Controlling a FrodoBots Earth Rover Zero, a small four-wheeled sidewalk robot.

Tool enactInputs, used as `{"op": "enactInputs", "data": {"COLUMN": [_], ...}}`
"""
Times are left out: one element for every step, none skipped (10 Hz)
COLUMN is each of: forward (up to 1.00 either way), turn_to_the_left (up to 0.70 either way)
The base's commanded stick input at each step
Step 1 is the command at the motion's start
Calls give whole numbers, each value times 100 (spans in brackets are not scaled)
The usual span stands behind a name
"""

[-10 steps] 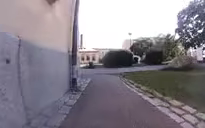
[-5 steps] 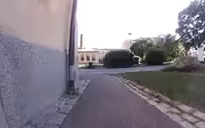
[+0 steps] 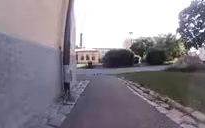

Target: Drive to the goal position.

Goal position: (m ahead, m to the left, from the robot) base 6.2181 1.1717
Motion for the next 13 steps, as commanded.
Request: {"op": "enactInputs", "data": {"forward": [60,60,60,60,60,60,60,60,60,60,60,60,60], "turn_to_the_left": [0,0,0,0,0,0,0,0,0,0,0,0,0]}}
